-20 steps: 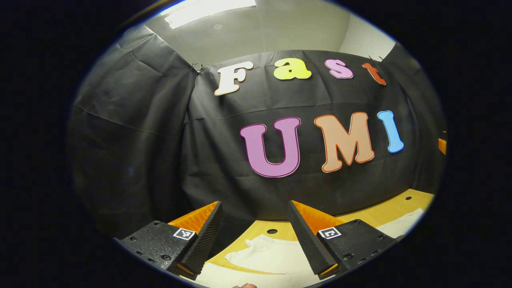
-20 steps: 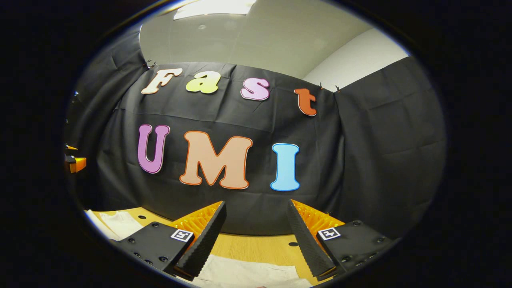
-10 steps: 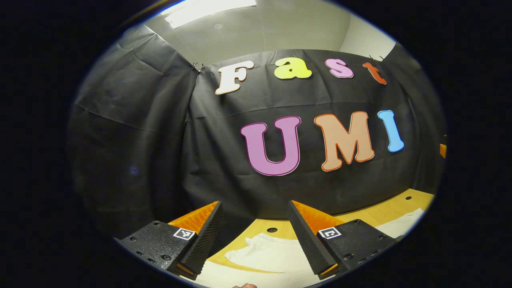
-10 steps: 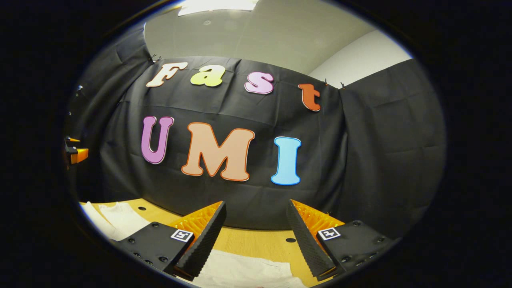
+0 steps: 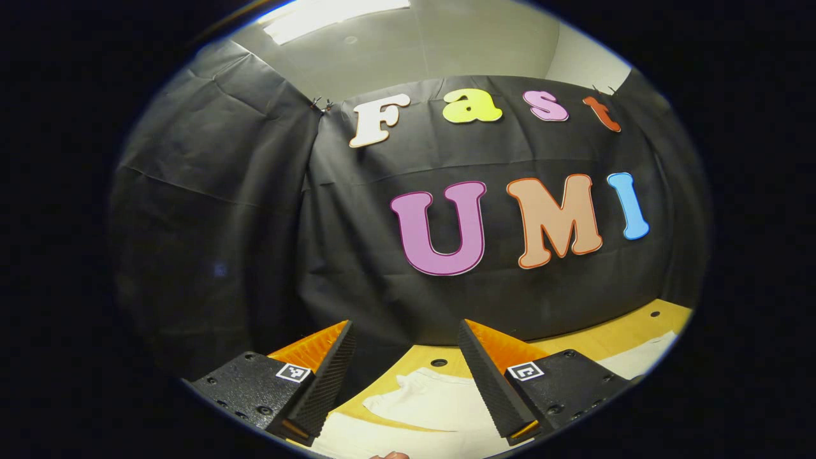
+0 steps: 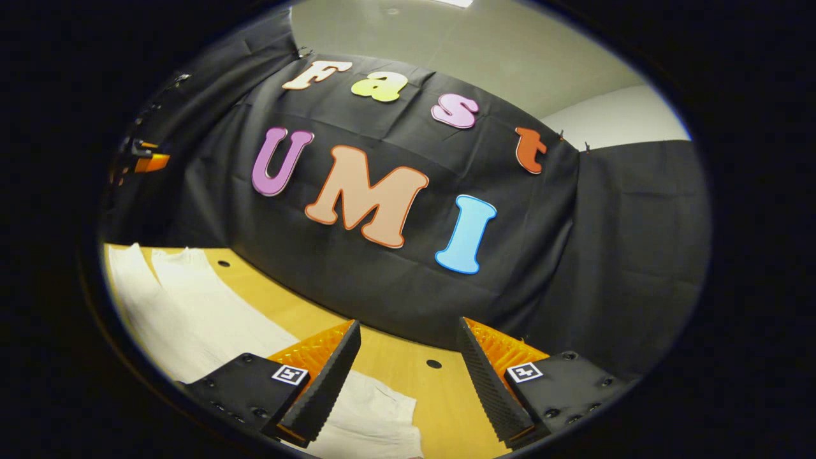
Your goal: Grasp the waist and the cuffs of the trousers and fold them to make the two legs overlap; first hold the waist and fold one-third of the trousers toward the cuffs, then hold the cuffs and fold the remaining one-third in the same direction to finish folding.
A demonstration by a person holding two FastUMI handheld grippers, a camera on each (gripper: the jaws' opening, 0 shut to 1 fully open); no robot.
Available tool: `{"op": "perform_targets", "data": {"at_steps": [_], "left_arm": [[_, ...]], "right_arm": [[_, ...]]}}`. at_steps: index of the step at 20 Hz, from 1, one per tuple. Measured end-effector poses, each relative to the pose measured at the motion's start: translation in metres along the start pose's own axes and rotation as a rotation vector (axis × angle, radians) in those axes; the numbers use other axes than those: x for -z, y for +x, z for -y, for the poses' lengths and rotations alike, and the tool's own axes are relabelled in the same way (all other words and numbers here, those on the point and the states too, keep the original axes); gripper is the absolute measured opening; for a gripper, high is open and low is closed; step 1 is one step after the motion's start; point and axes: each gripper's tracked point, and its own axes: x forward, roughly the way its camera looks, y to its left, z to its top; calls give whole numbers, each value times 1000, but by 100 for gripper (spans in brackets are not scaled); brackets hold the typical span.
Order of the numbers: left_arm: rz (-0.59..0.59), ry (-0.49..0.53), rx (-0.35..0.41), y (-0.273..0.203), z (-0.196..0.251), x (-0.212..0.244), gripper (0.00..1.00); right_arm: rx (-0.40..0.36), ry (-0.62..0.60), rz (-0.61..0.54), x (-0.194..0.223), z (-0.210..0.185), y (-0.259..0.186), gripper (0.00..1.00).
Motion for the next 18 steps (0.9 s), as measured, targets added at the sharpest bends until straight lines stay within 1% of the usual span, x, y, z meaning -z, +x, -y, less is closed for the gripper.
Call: {"op": "perform_targets", "data": {"at_steps": [1,2,5,6,9,11,18], "left_arm": [[-1,-1,-3,-6,-2,2,95],[-2,-1,-6,-13,-5,5,95],[-9,2,-10,-15,-2,9,96],[-13,6,-11,-15,-1,10,96],[-21,14,-14,-16,0,12,96],[-24,20,-17,-16,0,14,96],[-39,35,-24,-17,-1,18,96]], "right_arm": [[-14,-33,-14,9,-1,-3,97],[-28,-66,-27,17,-1,-7,99],[-75,-174,-71,47,-4,-16,99],[-100,-215,-88,57,-8,-20,97],[-186,-328,-138,91,-22,-28,99],[-240,-398,-166,115,-31,-39,97],[-447,-607,-242,178,-68,-74,98]]}}
